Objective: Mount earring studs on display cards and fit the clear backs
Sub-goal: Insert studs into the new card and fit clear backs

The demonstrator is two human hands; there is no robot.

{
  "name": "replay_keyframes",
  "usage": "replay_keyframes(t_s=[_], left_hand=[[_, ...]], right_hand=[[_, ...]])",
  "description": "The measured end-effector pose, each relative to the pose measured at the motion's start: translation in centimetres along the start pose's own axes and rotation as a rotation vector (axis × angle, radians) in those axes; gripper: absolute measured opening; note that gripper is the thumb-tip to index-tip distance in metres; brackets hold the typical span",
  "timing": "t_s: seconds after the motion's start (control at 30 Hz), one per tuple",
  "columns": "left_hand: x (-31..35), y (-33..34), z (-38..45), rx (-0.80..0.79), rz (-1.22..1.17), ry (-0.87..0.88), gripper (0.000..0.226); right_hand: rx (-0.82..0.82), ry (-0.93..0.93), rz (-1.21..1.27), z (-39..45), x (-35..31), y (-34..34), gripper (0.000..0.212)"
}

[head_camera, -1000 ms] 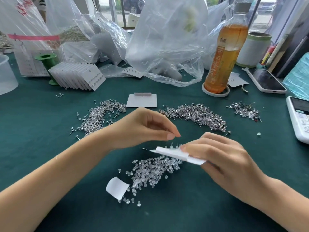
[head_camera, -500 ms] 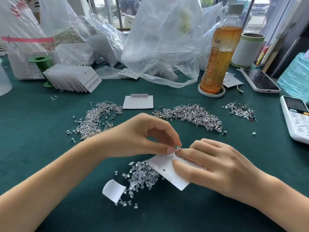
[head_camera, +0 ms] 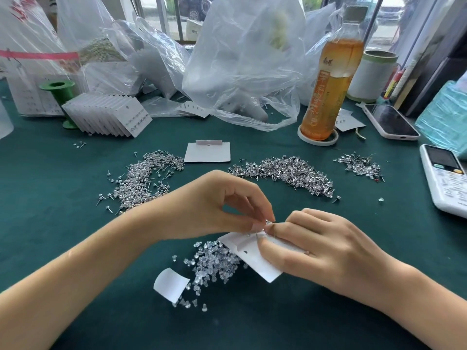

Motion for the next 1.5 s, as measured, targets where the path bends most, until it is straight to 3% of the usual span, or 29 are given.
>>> replay_keyframes(t_s=[0.6, 0.9, 1.5], left_hand=[[-0.42, 0.54, 0.06, -0.012, -0.011, -0.006, 0.016], [-0.5, 0.1, 0.11, 0.047, -0.156, -0.032, 0.015], [-0.96, 0.58, 0.14, 0.074, -0.128, -0.034, 0.016]], right_hand=[[0.016, 0.007, -0.076, -0.05, -0.36, -0.08, 0.019], [-0.003, 0.042, -0.03, -0.04, 0.03, -0.15, 0.021], [-0.016, 0.043, -0.051, -0.1, -0.16, -0.14, 0.023]])
Point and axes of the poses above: each hand's wrist, its own z-axis towards the middle knuckle, its own y-axis out of the palm, x = y × z, the point moved 4 cm from there along z, towards the middle knuckle, and after that the axes turned 10 degrees about -z, right-handed, at the moved point
